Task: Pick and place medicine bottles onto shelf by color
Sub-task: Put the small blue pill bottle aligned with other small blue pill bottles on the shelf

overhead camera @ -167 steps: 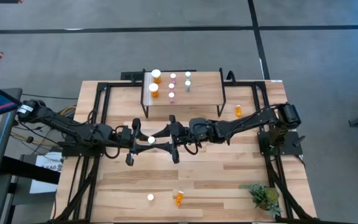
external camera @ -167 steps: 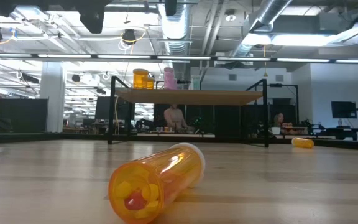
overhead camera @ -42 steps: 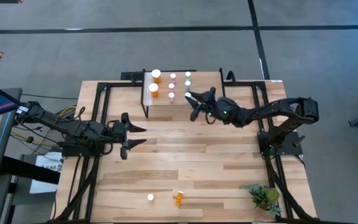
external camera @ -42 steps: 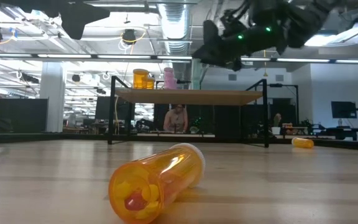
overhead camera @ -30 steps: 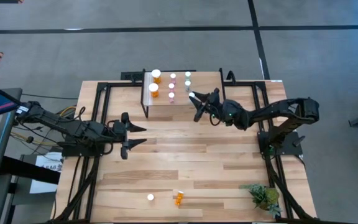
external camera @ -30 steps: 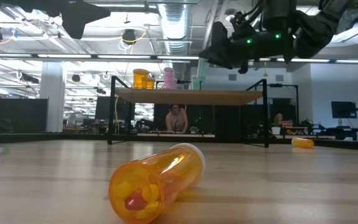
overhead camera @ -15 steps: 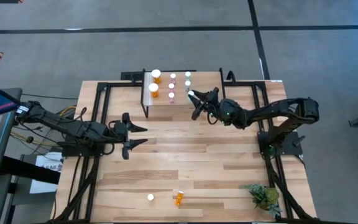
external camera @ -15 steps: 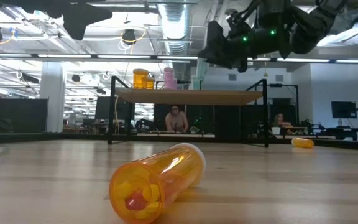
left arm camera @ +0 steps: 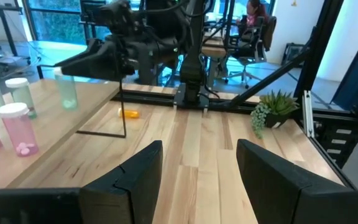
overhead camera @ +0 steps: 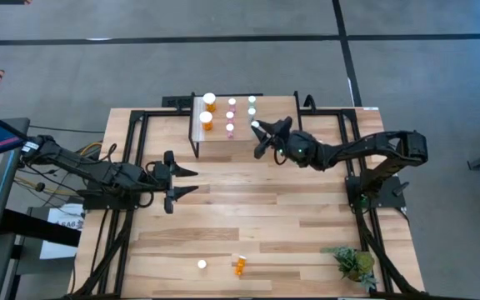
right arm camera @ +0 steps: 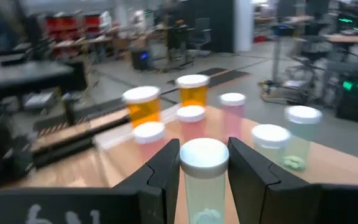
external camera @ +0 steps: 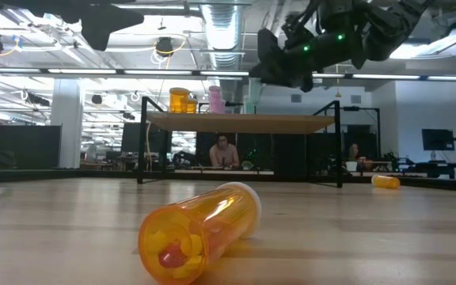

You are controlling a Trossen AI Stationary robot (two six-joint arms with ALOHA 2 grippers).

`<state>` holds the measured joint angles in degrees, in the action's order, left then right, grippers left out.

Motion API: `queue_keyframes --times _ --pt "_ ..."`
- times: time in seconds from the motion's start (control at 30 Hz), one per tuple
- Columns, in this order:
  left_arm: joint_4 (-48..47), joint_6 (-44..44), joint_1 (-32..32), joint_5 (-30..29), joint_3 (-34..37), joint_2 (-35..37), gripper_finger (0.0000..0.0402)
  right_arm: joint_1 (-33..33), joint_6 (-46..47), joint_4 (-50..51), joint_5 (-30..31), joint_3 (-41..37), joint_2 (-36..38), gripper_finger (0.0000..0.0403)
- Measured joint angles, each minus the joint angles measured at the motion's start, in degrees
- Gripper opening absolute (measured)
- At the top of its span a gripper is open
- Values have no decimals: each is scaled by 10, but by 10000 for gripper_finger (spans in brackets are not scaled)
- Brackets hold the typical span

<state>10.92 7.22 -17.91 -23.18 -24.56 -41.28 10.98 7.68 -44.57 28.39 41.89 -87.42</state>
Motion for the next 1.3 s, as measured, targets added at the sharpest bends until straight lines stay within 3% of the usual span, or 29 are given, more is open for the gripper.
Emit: queue_keyframes --times 0.13,0.53,1.3 --pt "0 0 0 0 0 0 194 1 29 -13 46 1 -15 128" --pt "-1 0 0 3 0 0 194 4 0 -58 29 41 -104 128" --pt "-8 5 0 3 0 0 195 4 -38 16 36 47 -84 128"
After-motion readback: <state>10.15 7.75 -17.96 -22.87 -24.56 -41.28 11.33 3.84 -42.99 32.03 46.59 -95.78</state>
